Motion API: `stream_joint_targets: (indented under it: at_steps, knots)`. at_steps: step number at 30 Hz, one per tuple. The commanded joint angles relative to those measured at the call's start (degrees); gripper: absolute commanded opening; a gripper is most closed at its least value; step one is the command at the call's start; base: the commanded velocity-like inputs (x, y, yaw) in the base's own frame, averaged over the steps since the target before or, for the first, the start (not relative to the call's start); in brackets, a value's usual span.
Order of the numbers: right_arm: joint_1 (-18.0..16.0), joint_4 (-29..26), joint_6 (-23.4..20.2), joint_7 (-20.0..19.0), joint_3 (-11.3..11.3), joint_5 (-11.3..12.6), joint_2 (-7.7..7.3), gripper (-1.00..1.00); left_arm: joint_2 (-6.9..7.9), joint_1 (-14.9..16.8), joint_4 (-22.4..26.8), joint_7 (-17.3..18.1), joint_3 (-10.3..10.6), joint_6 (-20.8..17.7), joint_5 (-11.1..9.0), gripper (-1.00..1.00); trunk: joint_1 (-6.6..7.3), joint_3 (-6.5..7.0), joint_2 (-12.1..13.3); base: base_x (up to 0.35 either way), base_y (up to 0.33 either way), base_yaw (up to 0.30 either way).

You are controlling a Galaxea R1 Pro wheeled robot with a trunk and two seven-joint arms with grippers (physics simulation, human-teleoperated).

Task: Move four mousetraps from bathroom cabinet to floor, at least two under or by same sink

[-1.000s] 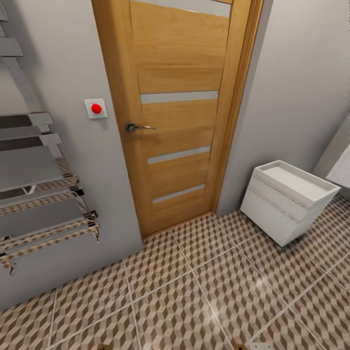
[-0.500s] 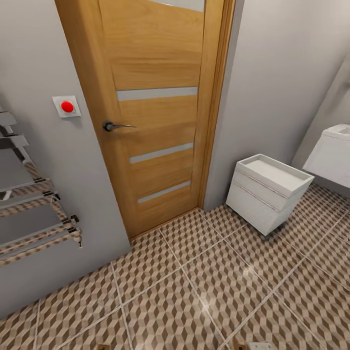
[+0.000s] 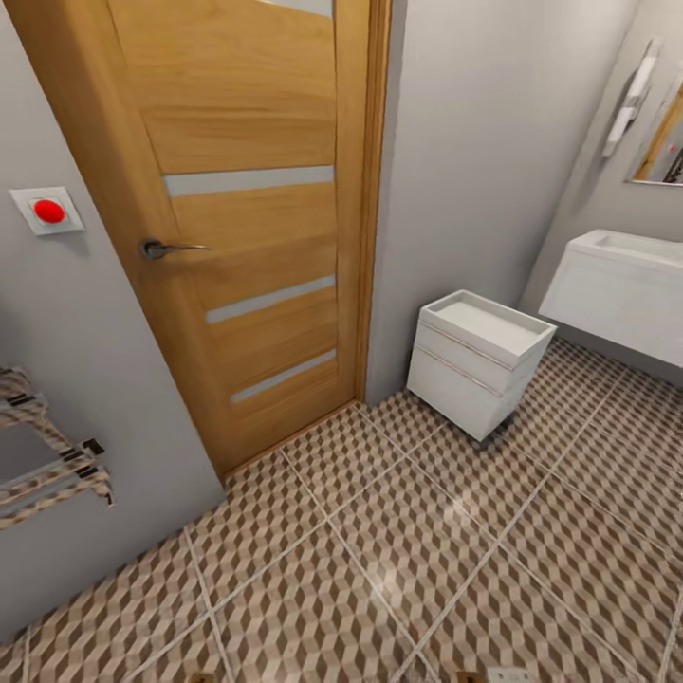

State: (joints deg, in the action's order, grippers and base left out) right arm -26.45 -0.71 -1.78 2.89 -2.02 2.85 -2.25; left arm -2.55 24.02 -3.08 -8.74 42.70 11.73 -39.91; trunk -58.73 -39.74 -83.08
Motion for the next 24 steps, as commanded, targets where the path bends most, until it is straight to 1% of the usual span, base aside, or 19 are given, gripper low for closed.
stream_joint_targets:
  at_steps: [1,24]
  knots:
    - [0.0,0.0,0.02,-0.08,0.0,0.16,0.02,-1.0,0.0,0.02,0.0,-0.05,0.01,-0.04,0.19,-1.0,0.0,-0.02,0.0,0.0,0.0,-0.271]
    - [0.0,0.0,0.03,-0.08,0.0,0.18,-0.04,-1.0,0.0,0.0,0.0,-0.05,0.01,-0.04,0.19,-1.0,0.0,-0.11,0.0,0.0,0.0,-0.277]
